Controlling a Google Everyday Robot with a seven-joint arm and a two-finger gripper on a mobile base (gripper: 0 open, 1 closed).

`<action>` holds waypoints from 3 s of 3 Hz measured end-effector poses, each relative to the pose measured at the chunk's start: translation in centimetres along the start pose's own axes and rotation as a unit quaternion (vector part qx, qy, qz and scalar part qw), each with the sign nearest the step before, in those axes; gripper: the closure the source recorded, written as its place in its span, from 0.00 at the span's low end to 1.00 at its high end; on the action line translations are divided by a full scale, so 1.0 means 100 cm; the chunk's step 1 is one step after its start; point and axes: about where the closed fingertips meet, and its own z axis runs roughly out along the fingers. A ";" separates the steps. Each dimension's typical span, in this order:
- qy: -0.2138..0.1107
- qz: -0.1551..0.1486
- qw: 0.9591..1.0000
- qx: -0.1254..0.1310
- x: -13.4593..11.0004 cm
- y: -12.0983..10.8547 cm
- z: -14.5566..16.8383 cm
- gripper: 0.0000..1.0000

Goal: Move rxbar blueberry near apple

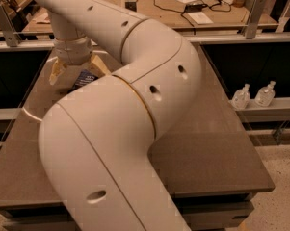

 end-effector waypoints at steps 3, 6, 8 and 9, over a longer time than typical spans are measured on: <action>0.015 0.024 1.000 -0.001 0.021 0.007 -0.006 0.00; 0.000 0.026 0.999 -0.023 0.027 -0.002 0.020 0.18; -0.003 0.034 0.999 -0.019 0.030 0.002 0.017 0.63; -0.003 0.034 0.999 -0.019 0.030 0.002 0.012 0.87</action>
Offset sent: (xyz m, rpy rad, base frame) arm -0.0128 -0.0456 0.0282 -0.1538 0.1157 -0.0769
